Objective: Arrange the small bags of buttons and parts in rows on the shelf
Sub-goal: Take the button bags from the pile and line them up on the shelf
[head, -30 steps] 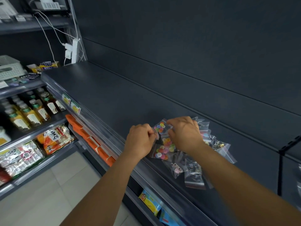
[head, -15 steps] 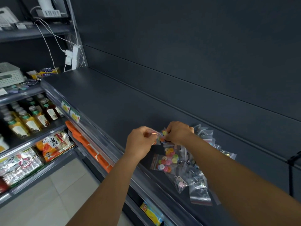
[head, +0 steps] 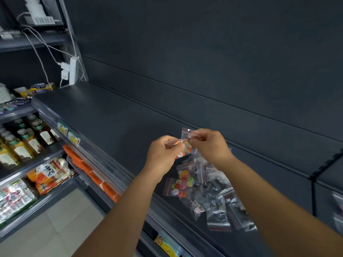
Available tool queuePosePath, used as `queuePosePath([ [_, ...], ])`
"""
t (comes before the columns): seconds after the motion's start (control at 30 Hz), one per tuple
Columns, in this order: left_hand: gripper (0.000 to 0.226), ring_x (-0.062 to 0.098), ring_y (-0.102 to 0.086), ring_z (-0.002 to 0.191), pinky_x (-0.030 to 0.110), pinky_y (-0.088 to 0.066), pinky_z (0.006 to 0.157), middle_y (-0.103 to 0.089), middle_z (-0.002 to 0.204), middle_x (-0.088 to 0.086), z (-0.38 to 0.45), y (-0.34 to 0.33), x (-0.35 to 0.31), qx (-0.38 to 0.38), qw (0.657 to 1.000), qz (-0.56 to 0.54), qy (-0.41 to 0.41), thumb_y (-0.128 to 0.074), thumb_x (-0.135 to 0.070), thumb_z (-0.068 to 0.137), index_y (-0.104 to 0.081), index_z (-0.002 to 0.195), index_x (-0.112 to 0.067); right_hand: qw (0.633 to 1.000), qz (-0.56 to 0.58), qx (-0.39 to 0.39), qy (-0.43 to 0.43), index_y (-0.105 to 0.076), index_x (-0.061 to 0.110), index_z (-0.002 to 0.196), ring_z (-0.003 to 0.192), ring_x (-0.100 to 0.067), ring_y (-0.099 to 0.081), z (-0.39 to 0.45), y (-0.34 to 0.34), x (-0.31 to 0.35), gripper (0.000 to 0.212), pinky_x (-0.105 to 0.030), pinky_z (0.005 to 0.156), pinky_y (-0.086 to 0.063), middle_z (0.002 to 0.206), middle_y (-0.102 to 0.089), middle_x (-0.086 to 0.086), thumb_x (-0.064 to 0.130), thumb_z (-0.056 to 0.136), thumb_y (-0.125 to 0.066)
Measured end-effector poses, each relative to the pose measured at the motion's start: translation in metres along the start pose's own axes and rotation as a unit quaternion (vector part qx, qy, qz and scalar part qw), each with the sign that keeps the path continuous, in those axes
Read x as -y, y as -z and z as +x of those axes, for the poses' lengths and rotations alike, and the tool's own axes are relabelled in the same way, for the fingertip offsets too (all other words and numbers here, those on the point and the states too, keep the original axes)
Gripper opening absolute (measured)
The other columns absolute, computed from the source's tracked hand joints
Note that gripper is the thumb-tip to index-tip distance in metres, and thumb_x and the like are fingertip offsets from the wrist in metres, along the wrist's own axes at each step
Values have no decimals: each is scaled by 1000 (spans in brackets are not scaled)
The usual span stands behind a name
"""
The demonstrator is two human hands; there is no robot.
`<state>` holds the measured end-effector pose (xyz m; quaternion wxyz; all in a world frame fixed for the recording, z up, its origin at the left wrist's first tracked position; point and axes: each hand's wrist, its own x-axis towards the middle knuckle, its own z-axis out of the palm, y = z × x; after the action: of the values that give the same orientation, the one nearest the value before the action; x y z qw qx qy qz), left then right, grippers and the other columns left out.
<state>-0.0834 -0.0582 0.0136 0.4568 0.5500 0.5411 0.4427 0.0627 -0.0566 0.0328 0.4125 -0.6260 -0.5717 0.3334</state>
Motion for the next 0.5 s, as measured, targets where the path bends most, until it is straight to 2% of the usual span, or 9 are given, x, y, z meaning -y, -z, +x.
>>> queuePosePath([
  [0.07,9,14,-63,72,34,-53,72,-70,82,3,-2,-11,-7,14,1000,-4,-3,-68,-24,83,-67,83,-15,998,61,8,-16,-70,16,83,47,1,-50,-11,13,3,8,-13,49,-39,60,-61,9,15,88,-64],
  [0.13,10,14,-63,70,33,-53,68,-70,82,3,-5,-24,-13,20,1000,-14,-10,-69,-21,82,-66,87,-13,994,102,20,-33,-72,13,87,57,-10,-52,-22,27,3,12,-20,55,-43,59,-63,6,18,90,-62],
  [0.2,13,12,-65,67,29,-54,63,-70,84,2,-9,-38,-19,26,999,-27,-16,-71,-15,81,-65,92,-14,991,123,26,-42,-73,11,88,63,-17,-54,-33,40,0,14,-28,61,-45,68,-65,-5,20,91,-62],
  [0.27,12,7,-64,61,25,-52,60,-70,78,-2,-14,-53,-26,51,998,-27,-25,-72,-12,80,-65,88,-17,990,130,12,-50,-72,11,88,61,-12,-58,-45,55,-4,14,-23,60,-48,73,-66,-8,19,91,-62],
  [0.37,9,4,-59,57,22,-47,59,-67,69,-4,-24,-77,-36,86,995,-19,-43,-72,-11,79,-67,76,-17,984,168,2,-62,-70,12,84,59,-6,-61,-64,80,-12,6,-17,57,-49,66,-68,4,10,87,-65],
  [0.43,6,8,-60,63,24,-49,61,-69,75,0,-32,-96,-44,109,993,-16,-39,-73,-14,78,-67,80,-14,984,166,-8,-70,-69,9,85,62,-9,-62,-77,99,-17,6,-16,58,-50,69,-69,1,4,83,-68],
  [0.5,12,14,-64,69,32,-55,67,-71,81,5,-41,-115,-53,141,989,-23,-26,-75,-17,77,-67,84,-12,986,149,-28,-75,-68,7,84,63,-10,-62,-91,118,-21,7,-17,59,-50,71,-68,-4,1,81,-69],
])
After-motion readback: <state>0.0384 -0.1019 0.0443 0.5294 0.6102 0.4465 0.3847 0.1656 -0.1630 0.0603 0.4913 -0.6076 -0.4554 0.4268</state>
